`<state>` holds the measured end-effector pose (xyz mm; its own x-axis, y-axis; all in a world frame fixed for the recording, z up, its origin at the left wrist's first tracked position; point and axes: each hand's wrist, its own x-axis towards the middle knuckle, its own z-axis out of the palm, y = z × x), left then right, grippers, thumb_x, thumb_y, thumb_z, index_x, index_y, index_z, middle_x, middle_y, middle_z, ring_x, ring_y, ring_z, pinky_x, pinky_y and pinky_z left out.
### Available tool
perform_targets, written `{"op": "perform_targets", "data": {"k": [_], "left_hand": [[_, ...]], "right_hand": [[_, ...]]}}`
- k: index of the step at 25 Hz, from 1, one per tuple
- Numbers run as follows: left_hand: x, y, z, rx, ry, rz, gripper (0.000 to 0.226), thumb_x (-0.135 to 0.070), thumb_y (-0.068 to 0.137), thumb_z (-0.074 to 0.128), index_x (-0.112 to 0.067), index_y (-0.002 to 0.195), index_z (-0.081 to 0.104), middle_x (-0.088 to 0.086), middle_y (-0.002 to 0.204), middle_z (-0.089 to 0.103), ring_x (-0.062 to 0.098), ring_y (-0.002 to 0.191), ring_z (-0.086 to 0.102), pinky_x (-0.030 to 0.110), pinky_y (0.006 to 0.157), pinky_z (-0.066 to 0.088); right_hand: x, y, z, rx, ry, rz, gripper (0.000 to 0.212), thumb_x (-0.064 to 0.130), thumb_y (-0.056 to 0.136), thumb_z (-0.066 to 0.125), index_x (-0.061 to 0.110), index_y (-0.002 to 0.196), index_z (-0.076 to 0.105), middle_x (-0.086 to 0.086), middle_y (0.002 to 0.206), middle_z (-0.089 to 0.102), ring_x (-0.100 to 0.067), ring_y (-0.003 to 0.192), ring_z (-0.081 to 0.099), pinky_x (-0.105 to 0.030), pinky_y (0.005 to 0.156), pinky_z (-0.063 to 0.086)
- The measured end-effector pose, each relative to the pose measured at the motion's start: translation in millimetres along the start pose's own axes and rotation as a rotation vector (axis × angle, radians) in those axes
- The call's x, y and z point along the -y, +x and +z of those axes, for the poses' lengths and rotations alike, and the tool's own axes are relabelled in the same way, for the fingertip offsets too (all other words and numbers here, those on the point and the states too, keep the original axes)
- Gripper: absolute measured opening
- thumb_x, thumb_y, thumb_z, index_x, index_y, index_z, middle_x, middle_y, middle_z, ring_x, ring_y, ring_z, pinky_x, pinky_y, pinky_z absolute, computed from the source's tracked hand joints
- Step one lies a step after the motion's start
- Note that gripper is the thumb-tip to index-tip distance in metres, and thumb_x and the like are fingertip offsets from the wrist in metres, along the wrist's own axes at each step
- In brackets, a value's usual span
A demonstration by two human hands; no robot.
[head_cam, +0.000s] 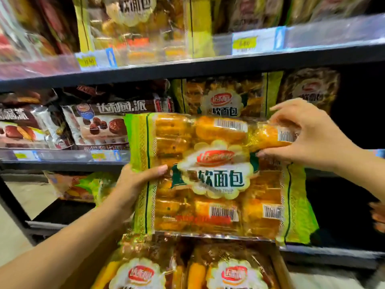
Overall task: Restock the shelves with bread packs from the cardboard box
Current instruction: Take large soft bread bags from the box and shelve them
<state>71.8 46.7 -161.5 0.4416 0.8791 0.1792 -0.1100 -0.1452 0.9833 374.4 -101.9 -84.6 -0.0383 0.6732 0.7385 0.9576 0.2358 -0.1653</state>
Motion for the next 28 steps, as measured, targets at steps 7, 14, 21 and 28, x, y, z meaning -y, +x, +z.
{"op": "perform_targets", "data": {"k": [7, 14, 21, 28], "left_hand": [[-50.6, 50.4, 37.5, 0.11, -0.294, -0.167, 0.031, -0.03, 0.084, 0.058, -0.011, 0.072, 0.079, 0.012, 0.067, 0.074, 0.026, 0.056, 0.072, 0.043, 0.059, 0.06], [-54.2, 102.7, 58.9, 0.094, -0.088, -0.06, 0.078, -0.026, 0.053, 0.088, -0.003, 0.122, 0.06, 0.023, 0.111, 0.069, 0.038, 0.095, 0.068, 0.056, 0.084, 0.055], [-45.1, 167.6, 71.6, -0.262, 0.126, 0.119, 0.053, -0.009, 0.066, 0.086, -0.005, 0.108, 0.053, 0.013, 0.098, 0.068, 0.03, 0.089, 0.068, 0.043, 0.084, 0.055], [-16.7, 177.6, 89.0, -0.417, 0.502, 0.091, 0.069, -0.015, 0.069, 0.079, 0.003, 0.126, 0.044, 0.024, 0.119, 0.06, 0.037, 0.1, 0.059, 0.037, 0.076, 0.045]], "right_hand": [[-60.1, -18.2, 24.3, 0.067, 0.776, 0.814, 0.11, 0.067, 0.04, 0.085, 0.023, 0.133, 0.048, 0.001, 0.121, 0.064, -0.023, 0.107, 0.063, -0.044, 0.098, 0.046], [-88.8, 2.1, 21.9, -0.029, 1.011, 0.862, 0.091, 0.044, 0.03, 0.094, 0.016, 0.112, 0.068, -0.013, 0.104, 0.074, -0.036, 0.094, 0.071, -0.059, 0.084, 0.053], [-107.6, 40.9, 47.9, -0.135, 0.755, 0.878, 0.122, 0.061, 0.037, 0.086, 0.006, 0.137, 0.043, -0.007, 0.129, 0.058, -0.023, 0.122, 0.051, -0.039, 0.106, 0.036], [-120.6, 45.4, 85.7, -0.054, 0.273, 0.932, 0.078, 0.049, 0.071, 0.078, 0.003, 0.127, 0.046, -0.015, 0.118, 0.061, -0.034, 0.114, 0.056, -0.041, 0.093, 0.048]]}}
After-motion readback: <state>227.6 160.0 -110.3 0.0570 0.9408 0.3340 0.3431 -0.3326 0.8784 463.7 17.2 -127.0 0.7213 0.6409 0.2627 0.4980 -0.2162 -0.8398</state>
